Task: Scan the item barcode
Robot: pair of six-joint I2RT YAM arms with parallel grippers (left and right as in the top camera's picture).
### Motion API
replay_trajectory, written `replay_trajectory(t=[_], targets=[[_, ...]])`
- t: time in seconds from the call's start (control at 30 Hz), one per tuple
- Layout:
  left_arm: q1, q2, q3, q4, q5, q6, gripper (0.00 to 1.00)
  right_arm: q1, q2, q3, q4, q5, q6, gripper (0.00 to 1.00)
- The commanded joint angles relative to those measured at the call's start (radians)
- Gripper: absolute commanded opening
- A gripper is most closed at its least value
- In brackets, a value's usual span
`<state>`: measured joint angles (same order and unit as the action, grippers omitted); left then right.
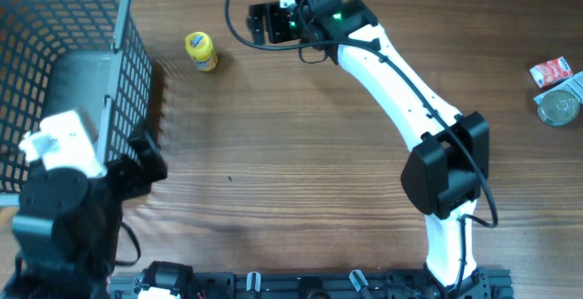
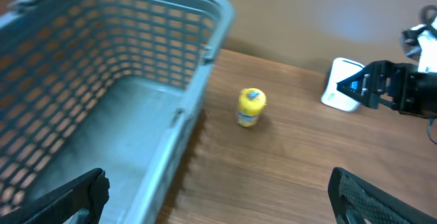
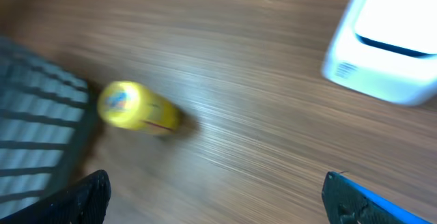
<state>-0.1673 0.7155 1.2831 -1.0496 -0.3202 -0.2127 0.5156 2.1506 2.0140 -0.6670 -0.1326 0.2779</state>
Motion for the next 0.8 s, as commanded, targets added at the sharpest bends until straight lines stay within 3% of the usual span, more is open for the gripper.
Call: replay_trajectory(t=[0.0,0.1,0.23,0.37,0.6,0.77], targets=[[0.002,0.181,0.006,0.082,0.077,0.048,1.00,-0.078,-0.058,0.010,-0.091,0.114,-0.043,1.00],[0.002,0.389,0.006,0.266,0.103,0.049,1.00,-0.138,-0.138,0.010,-0.169,0.198,-0.051,1.00],[0.002,0.687,0.006,0.507,0.321,0.048,1.00,-0.235,-0.258,0.010,-0.263,0.275,-0.072,1.00],[0.002,0.898,0.006,0.599,0.361,-0.010,1.00,-0.333,-0.326,0.010,-0.334,0.274,-0.095,1.00],[0.030,0.983,0.006,0.659,0.333,-0.028,1.00,-0.369,-0.322,0.006,-0.376,0.240,-0.095,1.00],[0.063,0.987,0.006,0.677,0.222,-0.058,1.00,-0.369,-0.322,0.006,-0.375,0.180,-0.094,1.00]])
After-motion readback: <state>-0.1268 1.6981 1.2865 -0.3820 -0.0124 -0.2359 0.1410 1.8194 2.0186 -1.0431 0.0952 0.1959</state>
